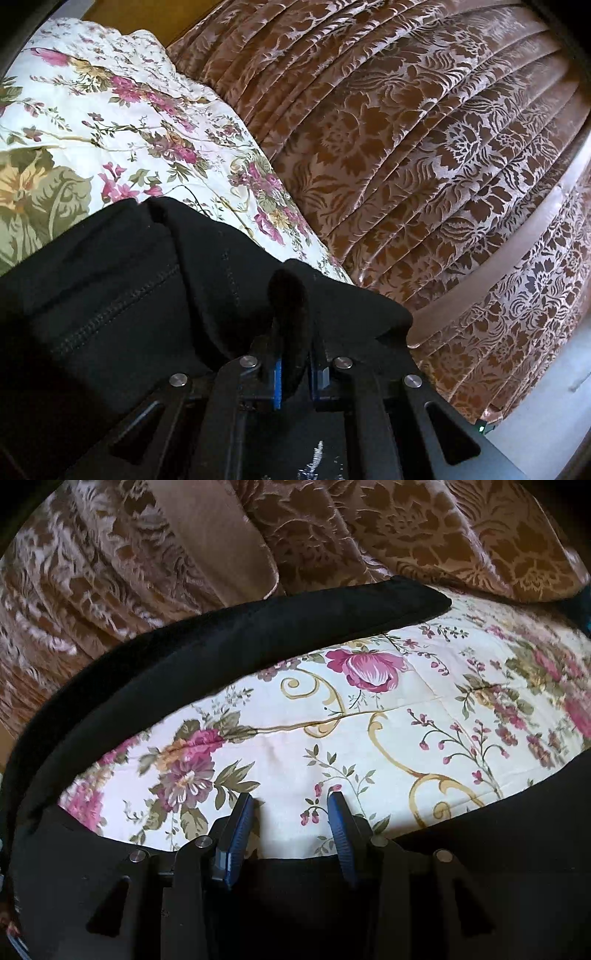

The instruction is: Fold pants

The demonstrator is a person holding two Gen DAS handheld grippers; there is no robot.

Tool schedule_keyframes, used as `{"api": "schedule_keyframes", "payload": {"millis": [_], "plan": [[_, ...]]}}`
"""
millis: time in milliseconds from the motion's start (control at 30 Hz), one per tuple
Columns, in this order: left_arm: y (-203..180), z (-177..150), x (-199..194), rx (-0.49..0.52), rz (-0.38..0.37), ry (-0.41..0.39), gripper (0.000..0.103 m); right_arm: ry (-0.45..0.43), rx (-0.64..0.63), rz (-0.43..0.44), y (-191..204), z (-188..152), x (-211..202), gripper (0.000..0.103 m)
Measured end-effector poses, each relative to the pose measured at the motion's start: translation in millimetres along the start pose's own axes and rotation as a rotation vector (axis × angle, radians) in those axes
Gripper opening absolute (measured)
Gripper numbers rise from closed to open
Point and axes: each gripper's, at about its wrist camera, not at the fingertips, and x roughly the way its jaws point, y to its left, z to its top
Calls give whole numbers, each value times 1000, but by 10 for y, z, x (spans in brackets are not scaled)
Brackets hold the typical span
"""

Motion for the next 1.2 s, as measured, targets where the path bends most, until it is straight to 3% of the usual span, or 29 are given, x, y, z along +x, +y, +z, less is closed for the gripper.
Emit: {"api": "schedule_keyframes", "payload": {"millis": [200, 400, 567, 733, 867, 967, 1033, 1133, 1200], "plan": [[14, -31, 1, 13, -4, -4, 10, 107, -152, -156, 403, 224, 56, 47], [35, -37, -7, 11, -17, -3, 10, 92, -122, 49, 1075, 747, -7, 47], [43, -37, -11, 10, -28, -3, 10, 198, -118, 197, 1858, 1249, 160, 48], [49, -35, -16, 8, -35, -3, 10, 292, -38, 189, 2373, 1553, 394, 49], [51, -31, -11, 10, -43, 1, 10, 363, 31, 177, 2459, 1691, 702, 49], [56, -30, -11, 9, -47, 1, 10, 419, 63, 100, 2414, 1616, 924, 49], [54, -30, -8, 10, -49, 2, 10, 438, 118, 97, 2299, 1539, 1008, 49], [54, -30, -6, 10, -53, 4, 10, 439, 213, 187, 2047, 1377, 1051, 23], [52, -32, -5, 9, -52, 4, 10, 433, 226, 233, 1935, 1296, 1016, 16]]}}
